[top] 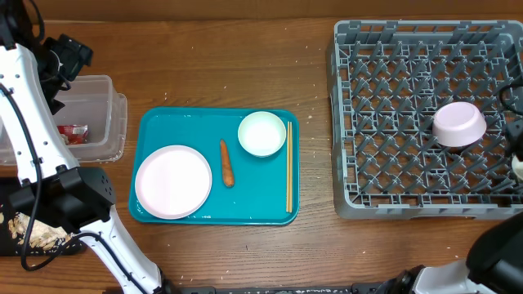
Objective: Sort waste into correct bins and load items into the dishwasher
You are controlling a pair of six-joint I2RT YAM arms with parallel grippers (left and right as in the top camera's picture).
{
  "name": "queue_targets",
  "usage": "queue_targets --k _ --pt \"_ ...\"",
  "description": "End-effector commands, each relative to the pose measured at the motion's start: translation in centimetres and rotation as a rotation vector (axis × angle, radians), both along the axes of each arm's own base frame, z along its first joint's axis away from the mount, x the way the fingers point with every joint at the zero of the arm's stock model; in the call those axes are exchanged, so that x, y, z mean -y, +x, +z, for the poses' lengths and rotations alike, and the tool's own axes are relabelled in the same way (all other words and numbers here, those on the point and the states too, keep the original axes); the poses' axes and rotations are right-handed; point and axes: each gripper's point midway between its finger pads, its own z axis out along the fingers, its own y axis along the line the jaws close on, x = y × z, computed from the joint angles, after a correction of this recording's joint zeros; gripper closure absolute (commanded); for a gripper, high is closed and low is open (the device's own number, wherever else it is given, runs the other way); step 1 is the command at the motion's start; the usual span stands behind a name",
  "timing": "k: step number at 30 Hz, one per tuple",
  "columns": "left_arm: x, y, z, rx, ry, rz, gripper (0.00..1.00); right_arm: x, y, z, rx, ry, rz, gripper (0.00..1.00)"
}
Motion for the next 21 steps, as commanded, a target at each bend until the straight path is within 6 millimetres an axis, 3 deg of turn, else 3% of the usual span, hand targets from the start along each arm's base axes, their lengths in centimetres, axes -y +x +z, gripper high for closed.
queue_targets --k 1,5,6,10,15,18,21 --pt "0.2 0.2 0.0 0.002 -0.006 0.007 0.0 -2.8 2.6 6.2 0.232 0.035 0.202 0.96" --pt "0.2 0.2 0.0 0.002 -0.006 0.007 0.0 -7.9 5.2 6.6 0.372 0.201 0.529 0.96" --pt "0.3 0.2 0.0 0.002 -0.006 0.006 0.0 -9.9 5.8 6.7 0.428 0.265 0.652 0.96" --pt "0.3 0.2 0.0 0.003 -0.006 0.005 0.0 -14.5 6.1 6.1 0.572 0.419 0.913 0.91" --pt "0.3 0.2 0.0 0.002 -0.006 0.005 0.0 -16.5 5.7 2.8 0.61 0.58 0.917 0.89" --pt "0.3 0.2 0.0 0.002 -0.006 0.005 0.0 -16.6 5.4 0.7 0.57 0.638 0.882 0.89" --pt "0.3 0.2 0.0 0.002 -0.006 0.005 0.0 -16.3 5.3 0.1 0.557 0.668 0.836 0.88"
